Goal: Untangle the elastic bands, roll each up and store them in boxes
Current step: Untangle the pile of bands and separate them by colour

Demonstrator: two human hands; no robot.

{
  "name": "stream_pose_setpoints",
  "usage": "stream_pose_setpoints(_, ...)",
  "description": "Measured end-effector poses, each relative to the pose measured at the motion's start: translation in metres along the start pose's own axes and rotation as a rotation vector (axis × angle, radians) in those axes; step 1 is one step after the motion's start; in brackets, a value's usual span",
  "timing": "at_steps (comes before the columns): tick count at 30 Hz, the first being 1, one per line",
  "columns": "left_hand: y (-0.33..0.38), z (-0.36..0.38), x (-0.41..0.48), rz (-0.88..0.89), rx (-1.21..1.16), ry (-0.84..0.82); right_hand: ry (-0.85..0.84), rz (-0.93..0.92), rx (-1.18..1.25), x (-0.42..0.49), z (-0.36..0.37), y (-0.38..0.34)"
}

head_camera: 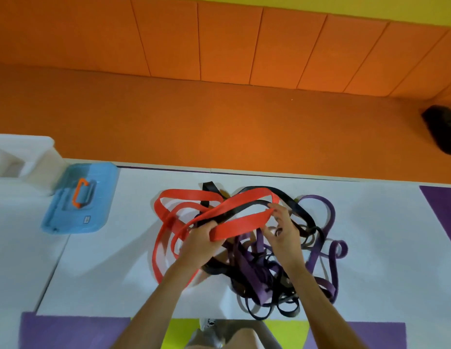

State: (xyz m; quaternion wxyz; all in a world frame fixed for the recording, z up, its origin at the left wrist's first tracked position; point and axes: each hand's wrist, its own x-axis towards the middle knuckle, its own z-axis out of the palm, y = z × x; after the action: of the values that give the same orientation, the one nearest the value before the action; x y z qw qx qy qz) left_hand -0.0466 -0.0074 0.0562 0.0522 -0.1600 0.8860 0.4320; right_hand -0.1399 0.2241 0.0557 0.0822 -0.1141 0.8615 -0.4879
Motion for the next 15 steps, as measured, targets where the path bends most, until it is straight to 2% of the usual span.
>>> stream_pose_setpoints(2, -0.007, -0.010, 0.005, -0.062, -0.003, 0.137, -0.073, -0.046, -0.044, 0.007, 0.005, 0.001)
stream_pose_setpoints(7, -0.029, -0.031, 0.011, -0.171, -0.012, 0.214, -0.242, -0.083, -0.078, 0.018, 0.024, 0.002)
stream_pose_setpoints(15, -0.061, -0.055, 0.025, -0.237, 0.166, 0.053, -0.441, -0.109, -0.072, 0.032, 0.071, 0.002)
